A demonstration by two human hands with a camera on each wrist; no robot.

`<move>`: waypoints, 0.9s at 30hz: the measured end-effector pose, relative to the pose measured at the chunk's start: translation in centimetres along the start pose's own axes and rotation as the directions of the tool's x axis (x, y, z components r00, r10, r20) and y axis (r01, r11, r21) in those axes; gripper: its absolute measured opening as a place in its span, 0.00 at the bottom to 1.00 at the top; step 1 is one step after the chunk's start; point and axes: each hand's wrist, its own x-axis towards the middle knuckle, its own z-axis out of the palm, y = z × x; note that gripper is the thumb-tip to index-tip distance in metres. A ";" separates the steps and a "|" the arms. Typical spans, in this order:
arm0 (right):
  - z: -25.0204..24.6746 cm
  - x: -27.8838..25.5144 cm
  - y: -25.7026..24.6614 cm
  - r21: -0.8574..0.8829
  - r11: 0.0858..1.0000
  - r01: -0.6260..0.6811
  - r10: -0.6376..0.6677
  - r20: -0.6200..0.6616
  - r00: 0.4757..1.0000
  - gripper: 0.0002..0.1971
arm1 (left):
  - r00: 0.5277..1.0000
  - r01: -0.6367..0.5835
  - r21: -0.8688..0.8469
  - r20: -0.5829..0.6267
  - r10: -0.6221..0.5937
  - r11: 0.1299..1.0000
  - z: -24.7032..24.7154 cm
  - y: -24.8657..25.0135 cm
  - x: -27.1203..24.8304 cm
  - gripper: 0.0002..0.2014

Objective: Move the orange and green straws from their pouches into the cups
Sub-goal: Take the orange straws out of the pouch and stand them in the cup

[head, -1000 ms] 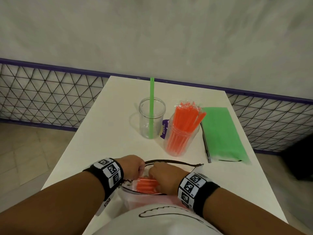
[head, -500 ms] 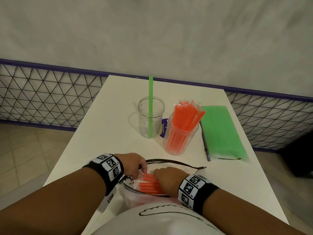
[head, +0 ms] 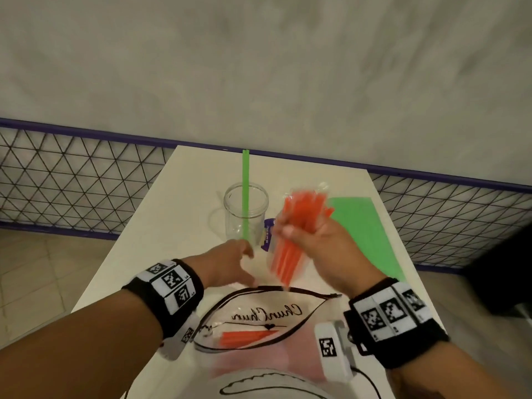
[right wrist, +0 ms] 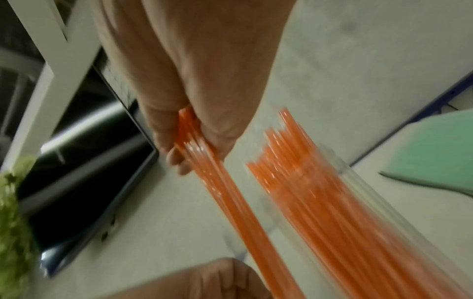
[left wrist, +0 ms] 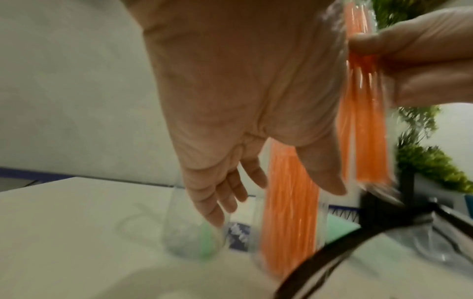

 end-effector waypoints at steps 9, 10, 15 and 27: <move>-5.0 3.1 -1.8 0.214 0.932 0.292 -0.148 -0.509 0.848 0.12 | 0.972 -0.191 -0.293 -0.187 0.140 0.937 -1.1 8.1 3.6 0.68; -4.8 3.4 -0.9 0.165 0.951 0.260 -0.146 -0.502 0.852 0.08 | 0.970 -0.192 -0.290 -0.200 0.137 0.938 -0.8 8.4 4.3 0.69; -3.9 5.1 3.4 -0.403 0.915 0.015 -0.201 -0.423 0.884 0.13 | 0.957 -0.219 -0.312 -0.253 0.141 0.925 1.3 7.3 7.6 0.54; -3.0 7.3 2.9 -0.736 0.656 0.168 -0.436 -0.188 0.880 0.32 | 0.956 -0.238 -0.364 -0.253 0.150 0.900 2.3 6.2 8.6 0.49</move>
